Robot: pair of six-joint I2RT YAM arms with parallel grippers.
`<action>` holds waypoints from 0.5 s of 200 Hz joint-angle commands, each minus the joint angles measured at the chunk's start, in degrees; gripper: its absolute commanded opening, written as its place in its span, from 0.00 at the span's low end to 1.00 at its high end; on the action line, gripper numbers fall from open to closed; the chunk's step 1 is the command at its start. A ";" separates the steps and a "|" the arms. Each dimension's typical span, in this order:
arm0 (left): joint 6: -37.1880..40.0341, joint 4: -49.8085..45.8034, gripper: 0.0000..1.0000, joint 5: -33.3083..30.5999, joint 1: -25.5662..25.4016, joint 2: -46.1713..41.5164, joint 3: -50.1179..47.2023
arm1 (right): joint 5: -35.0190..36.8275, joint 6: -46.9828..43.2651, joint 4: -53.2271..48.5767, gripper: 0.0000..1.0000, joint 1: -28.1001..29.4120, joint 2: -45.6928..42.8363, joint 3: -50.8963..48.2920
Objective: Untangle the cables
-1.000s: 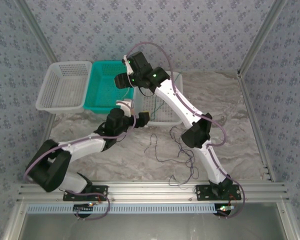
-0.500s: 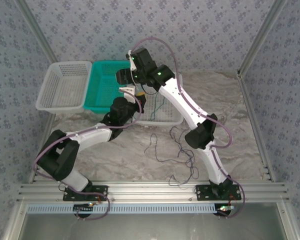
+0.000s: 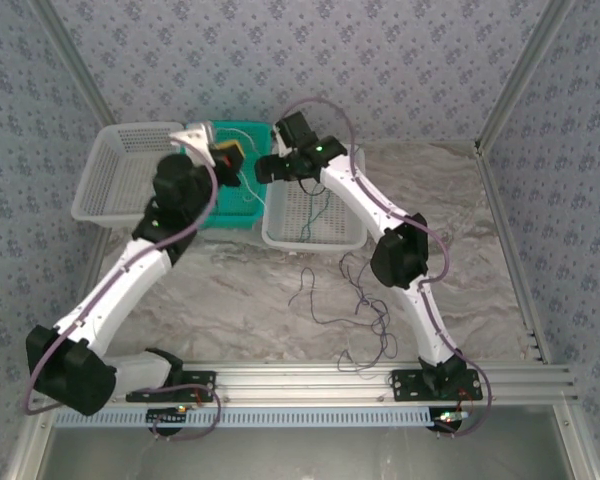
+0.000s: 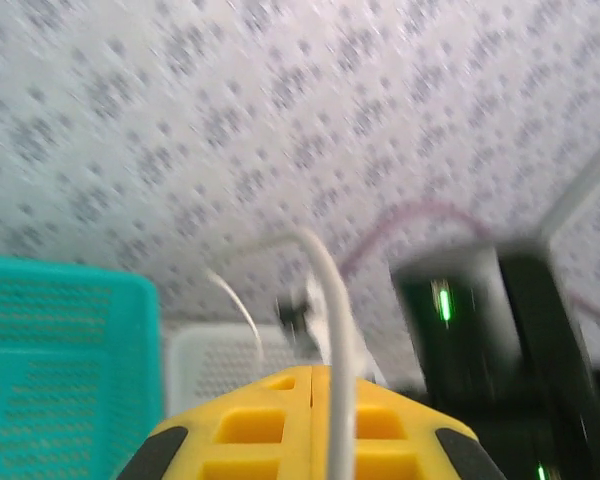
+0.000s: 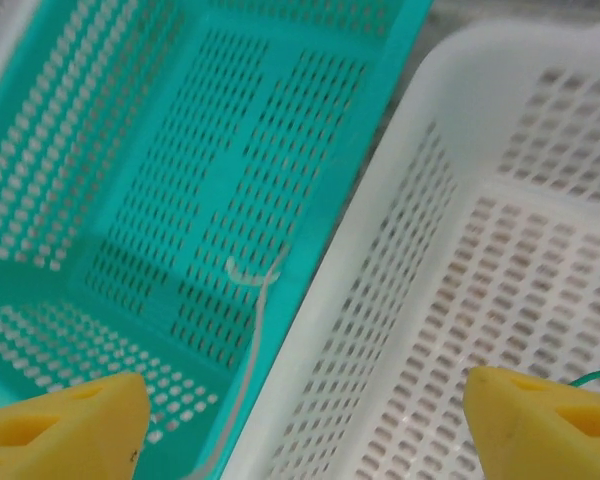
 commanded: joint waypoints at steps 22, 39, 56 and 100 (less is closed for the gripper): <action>4.15 -10.44 0.00 2.07 7.37 8.39 13.26 | -4.10 -2.02 3.46 0.96 1.74 -13.87 -12.84; 5.82 -11.70 0.00 3.10 9.48 12.21 17.71 | -5.77 -1.55 5.01 0.98 1.38 -18.75 -17.76; 7.24 -12.45 0.00 3.55 10.94 15.68 20.53 | -8.14 -1.03 6.77 0.99 1.22 -24.05 -22.65; 8.37 -14.25 0.00 5.55 13.62 24.29 22.74 | -10.36 1.72 13.81 0.98 2.42 -38.34 -38.75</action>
